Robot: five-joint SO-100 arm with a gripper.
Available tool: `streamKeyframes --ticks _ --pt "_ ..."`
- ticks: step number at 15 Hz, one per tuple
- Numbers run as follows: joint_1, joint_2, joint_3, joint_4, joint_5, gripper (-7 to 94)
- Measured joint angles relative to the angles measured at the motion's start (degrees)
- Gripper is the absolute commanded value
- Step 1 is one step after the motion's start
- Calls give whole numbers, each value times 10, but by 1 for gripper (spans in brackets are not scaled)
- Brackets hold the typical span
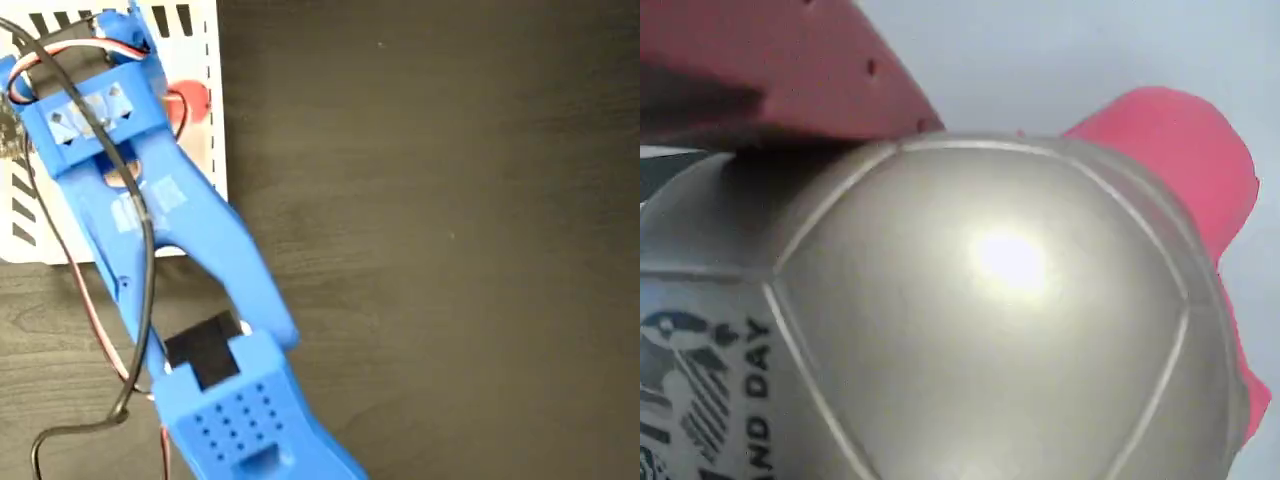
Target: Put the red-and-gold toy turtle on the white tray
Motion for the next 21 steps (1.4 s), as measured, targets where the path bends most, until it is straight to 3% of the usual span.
streamKeyframes --ticks 3,12,13,14,15,16,21 --pt "2 -3 -5 0 0 56" --pt "2 -11 -24 24 1 56" --pt "2 -11 -32 34 6 54" --pt "0 -9 -39 49 6 39" --pt "-4 3 -39 61 5 11" --pt "-8 32 -39 69 -3 0" --pt "-4 308 101 41 -39 0"
